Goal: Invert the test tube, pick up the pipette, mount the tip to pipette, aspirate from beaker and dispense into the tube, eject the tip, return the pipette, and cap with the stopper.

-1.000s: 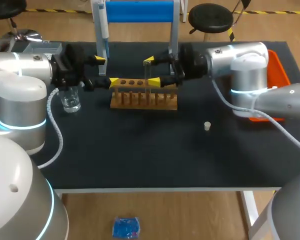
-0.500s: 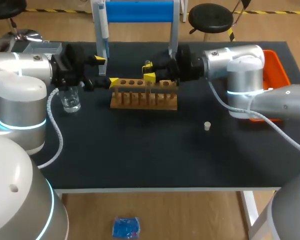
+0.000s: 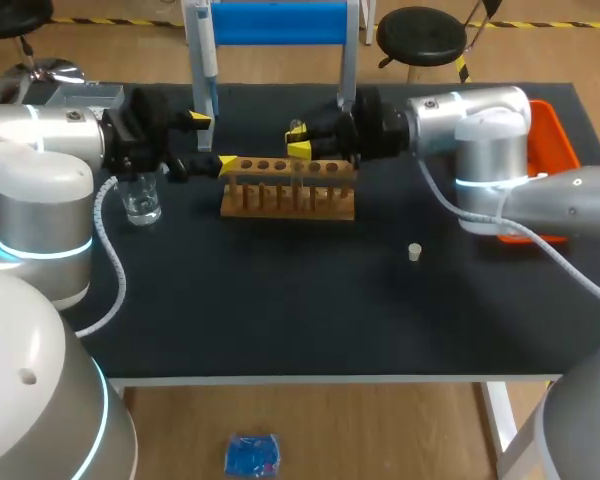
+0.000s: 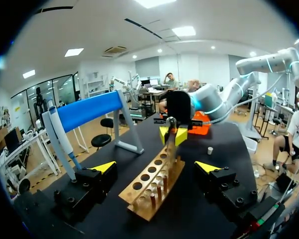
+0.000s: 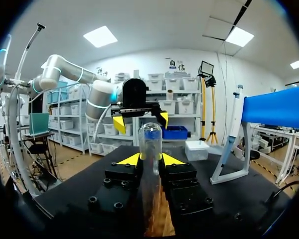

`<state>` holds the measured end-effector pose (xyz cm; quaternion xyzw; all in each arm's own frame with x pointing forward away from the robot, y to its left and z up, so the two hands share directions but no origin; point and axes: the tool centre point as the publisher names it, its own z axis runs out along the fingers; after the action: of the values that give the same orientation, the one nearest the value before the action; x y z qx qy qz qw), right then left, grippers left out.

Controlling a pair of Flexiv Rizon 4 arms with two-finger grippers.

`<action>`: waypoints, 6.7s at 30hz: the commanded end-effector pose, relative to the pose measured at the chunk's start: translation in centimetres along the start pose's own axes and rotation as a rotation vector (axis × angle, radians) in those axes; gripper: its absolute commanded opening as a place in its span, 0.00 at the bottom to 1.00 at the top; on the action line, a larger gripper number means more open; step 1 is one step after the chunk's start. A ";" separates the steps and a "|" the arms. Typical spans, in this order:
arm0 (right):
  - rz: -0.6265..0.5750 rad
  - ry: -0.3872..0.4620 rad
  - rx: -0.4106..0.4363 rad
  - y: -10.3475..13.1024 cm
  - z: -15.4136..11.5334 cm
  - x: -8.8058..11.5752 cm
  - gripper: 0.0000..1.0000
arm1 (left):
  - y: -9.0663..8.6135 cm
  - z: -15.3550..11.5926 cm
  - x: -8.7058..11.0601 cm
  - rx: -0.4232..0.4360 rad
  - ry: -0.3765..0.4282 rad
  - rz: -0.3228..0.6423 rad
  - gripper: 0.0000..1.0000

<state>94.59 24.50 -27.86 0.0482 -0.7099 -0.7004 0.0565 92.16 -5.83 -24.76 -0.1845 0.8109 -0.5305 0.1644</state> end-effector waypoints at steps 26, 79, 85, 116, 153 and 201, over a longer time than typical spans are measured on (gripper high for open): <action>-0.051 -0.008 -0.050 5.9 -0.6 0.6 0.00 | 0.1 0.0 -0.1 0.001 0.003 0.001 1.00; 0.956 -0.154 -0.300 9.4 -1.9 4.1 0.00 | 0.1 0.0 -0.1 0.001 0.003 0.001 1.00; 1.240 -0.158 -0.369 8.1 -1.7 5.1 0.00 | 0.1 0.0 -0.1 0.001 0.003 0.001 1.00; 1.579 -0.070 -0.103 8.7 -2.7 2.7 0.00 | 0.1 0.0 -0.1 0.001 0.003 0.001 1.00; 1.578 -0.047 -0.111 6.5 -1.9 3.5 0.00 | -2.2 -0.4 -0.3 0.202 -0.049 0.340 1.00; 1.578 -0.047 -0.111 6.5 -1.9 3.5 0.00 | -9.9 -3.3 7.7 0.464 0.015 1.780 1.00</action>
<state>91.45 22.21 -21.30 -0.4871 -0.4991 -0.4885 0.5244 84.96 -9.69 -14.74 0.4225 0.5581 -0.5331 0.4752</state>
